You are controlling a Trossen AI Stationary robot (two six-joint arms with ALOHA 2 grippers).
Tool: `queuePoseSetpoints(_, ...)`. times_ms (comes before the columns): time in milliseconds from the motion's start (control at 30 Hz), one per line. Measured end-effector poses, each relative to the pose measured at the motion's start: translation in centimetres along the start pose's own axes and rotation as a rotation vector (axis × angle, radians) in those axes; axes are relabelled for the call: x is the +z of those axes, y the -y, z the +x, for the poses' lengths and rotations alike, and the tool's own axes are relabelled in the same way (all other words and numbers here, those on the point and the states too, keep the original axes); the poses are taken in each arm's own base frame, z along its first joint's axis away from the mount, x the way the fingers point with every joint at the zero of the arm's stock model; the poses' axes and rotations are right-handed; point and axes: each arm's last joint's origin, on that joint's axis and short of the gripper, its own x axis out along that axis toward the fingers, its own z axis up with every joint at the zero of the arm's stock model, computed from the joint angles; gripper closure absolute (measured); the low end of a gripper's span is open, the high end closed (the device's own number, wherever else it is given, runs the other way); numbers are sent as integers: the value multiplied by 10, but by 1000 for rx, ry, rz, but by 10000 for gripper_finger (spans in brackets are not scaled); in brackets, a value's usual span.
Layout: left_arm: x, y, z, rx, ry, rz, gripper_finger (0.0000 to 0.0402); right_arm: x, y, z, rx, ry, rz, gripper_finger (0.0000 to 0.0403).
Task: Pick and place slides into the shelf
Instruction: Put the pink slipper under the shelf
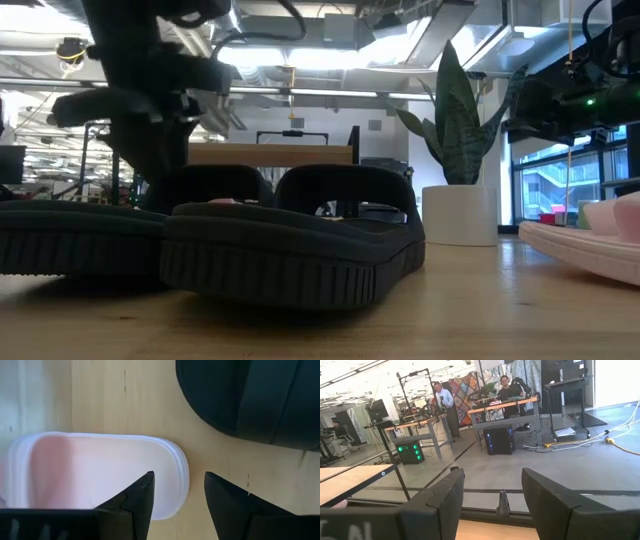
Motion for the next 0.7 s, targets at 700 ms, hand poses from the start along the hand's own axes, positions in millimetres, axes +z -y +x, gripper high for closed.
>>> queuePoseSetpoints(700,-14,-10,29,-36,-5,-71,239,0,0,0,0,0,0,203)
